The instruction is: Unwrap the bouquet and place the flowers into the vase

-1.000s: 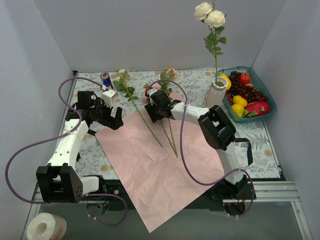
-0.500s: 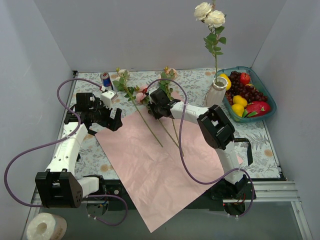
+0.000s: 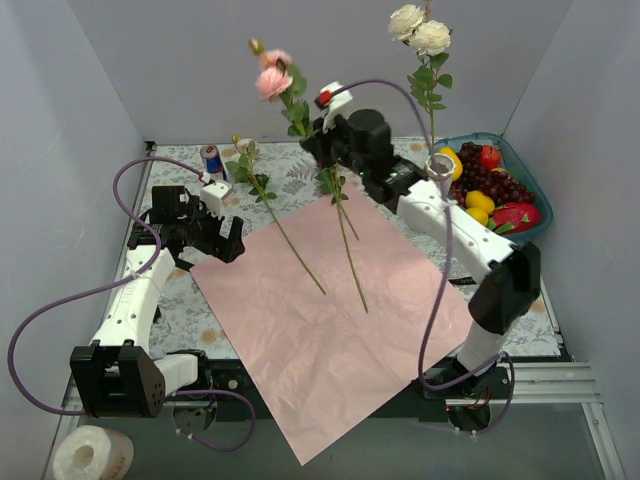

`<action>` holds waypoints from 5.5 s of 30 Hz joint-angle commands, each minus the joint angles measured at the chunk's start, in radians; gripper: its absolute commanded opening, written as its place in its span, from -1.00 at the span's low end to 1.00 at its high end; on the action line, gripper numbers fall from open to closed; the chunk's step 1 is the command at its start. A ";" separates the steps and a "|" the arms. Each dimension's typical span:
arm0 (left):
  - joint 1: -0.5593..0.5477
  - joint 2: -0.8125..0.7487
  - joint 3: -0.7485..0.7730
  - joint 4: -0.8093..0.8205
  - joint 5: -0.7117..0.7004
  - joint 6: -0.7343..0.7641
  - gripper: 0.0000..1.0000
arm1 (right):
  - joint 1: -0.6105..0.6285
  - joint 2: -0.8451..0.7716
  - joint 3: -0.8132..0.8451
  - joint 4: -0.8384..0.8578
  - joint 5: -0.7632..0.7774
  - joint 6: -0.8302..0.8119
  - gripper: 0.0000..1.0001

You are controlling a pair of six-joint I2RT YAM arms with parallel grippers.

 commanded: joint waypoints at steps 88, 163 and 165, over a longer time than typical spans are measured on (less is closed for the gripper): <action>0.002 0.001 0.082 -0.087 0.110 0.022 0.96 | -0.106 -0.301 -0.431 0.106 0.105 -0.081 0.63; 0.002 -0.099 0.054 -0.113 0.005 -0.002 0.96 | -0.161 0.094 0.258 -0.068 -0.051 0.005 -0.97; 0.001 -0.108 0.048 -0.113 0.007 -0.001 0.96 | -0.162 0.025 0.278 -0.040 -0.068 -0.006 -0.97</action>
